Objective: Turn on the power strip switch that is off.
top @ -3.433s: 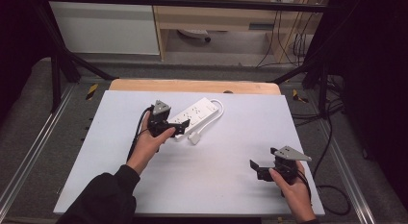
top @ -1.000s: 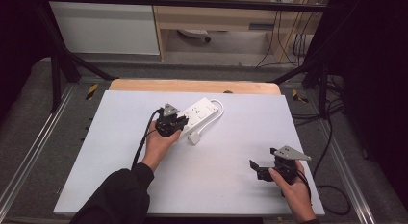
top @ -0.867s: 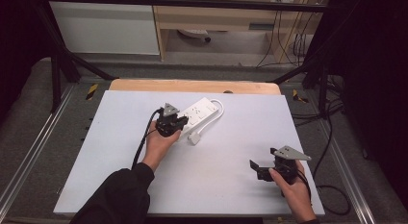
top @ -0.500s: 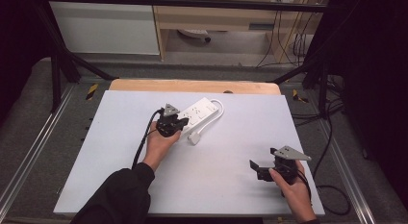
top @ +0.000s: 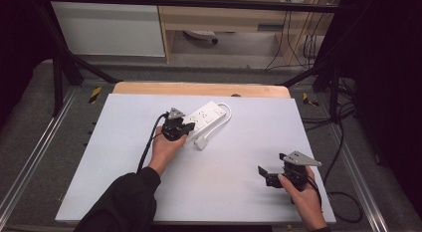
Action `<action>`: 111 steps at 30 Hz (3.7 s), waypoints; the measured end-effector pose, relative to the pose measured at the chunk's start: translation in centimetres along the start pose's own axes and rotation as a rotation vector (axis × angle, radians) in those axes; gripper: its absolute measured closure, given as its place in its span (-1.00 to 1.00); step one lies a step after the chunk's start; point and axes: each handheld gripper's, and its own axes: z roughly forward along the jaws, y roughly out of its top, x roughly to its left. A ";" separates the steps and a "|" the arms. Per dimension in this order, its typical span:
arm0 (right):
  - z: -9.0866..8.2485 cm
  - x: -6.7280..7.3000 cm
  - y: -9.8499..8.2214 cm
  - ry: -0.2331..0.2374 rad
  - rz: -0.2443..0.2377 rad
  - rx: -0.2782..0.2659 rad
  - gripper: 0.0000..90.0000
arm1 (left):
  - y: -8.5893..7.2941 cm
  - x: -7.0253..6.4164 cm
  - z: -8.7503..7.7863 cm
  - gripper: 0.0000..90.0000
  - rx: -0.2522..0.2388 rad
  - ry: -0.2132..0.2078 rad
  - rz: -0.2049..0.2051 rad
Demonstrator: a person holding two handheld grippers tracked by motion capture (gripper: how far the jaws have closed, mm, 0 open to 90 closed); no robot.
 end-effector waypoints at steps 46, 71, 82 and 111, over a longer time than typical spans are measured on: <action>0.1 -0.1 0.0 0.006 0.000 0.006 -0.93 | -0.4 -0.1 0.8 1.00 0.032 -0.006 0.028; 0.1 0.0 0.0 0.007 0.001 0.006 -0.93 | -0.5 -0.4 1.1 1.00 0.040 -0.012 0.020; 0.0 -0.1 0.0 0.007 -0.003 0.002 -0.93 | -0.5 -0.3 0.9 1.00 0.035 -0.005 0.026; 0.1 -0.1 0.0 0.008 -0.005 0.004 -0.93 | 0.6 -0.8 -0.4 -0.16 -0.057 0.037 0.010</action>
